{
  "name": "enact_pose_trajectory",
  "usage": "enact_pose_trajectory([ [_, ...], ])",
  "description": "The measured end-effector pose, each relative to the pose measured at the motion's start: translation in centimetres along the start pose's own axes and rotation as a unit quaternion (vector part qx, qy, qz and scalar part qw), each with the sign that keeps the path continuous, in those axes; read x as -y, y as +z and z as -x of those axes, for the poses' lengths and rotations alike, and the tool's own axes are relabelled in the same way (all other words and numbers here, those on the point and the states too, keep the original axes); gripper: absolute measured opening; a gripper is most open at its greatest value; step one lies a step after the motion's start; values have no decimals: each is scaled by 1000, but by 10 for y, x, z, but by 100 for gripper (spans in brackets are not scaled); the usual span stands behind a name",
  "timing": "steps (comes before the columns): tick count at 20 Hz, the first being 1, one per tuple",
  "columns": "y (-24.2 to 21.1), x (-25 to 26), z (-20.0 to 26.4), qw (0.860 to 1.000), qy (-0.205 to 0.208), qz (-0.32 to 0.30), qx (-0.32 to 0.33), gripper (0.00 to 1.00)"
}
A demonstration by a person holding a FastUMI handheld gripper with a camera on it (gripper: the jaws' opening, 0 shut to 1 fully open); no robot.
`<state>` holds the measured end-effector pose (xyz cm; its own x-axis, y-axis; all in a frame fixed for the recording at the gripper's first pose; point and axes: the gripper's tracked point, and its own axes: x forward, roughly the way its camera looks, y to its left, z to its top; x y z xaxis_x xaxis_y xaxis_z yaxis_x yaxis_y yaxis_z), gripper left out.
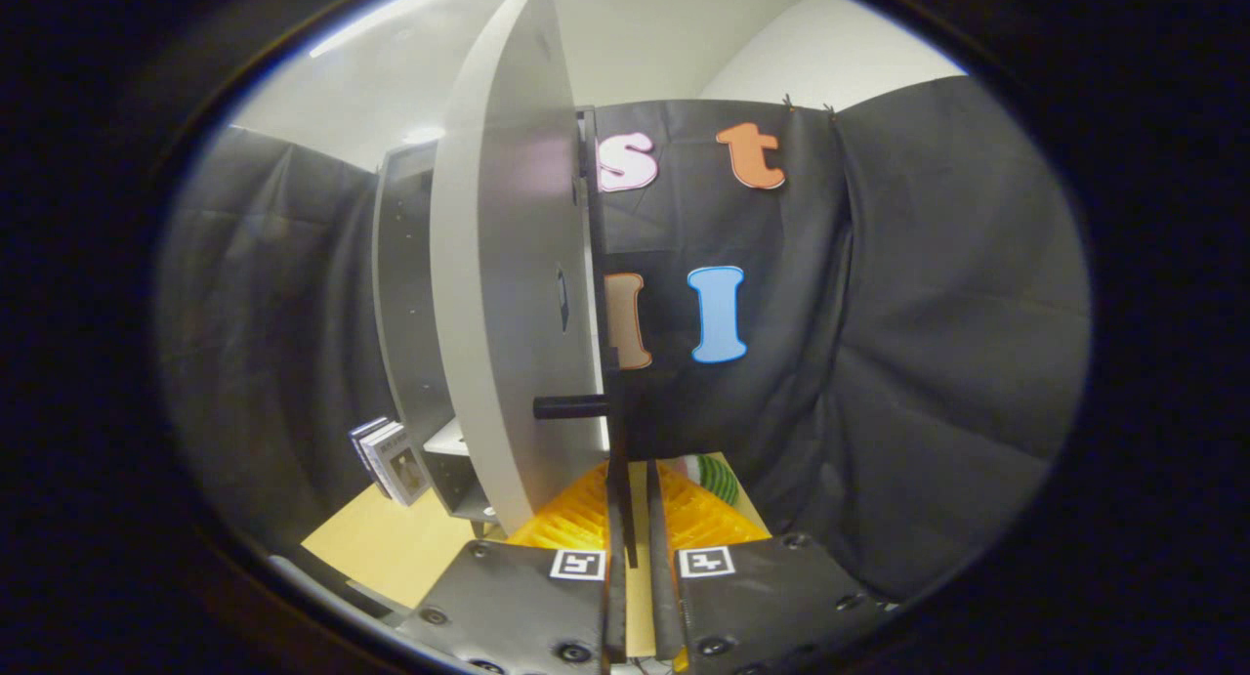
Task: Open the shoe cabinet door, grab the shoes and put them into the shoe cabinet, then close the shoe cabinet door.
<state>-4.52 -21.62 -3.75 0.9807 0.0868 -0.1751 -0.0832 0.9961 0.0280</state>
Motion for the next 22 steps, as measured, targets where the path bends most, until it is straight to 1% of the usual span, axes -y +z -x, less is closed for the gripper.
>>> enact_pose_trajectory([
  [3,3,3,5,1000,1,8,6,13],
  [5,19,1,14,999,5,5,32,13],
  [8,28,6,34,999,-10,8,53,13],
  [11,37,-7,57,997,-13,7,72,13],
  [13,41,-17,67,996,-19,13,88,17],
  [17,29,-62,76,995,-12,33,95,23],
  [19,15,-94,68,995,-9,37,93,27],
  [22,-14,-141,44,997,-11,18,74,27],
])
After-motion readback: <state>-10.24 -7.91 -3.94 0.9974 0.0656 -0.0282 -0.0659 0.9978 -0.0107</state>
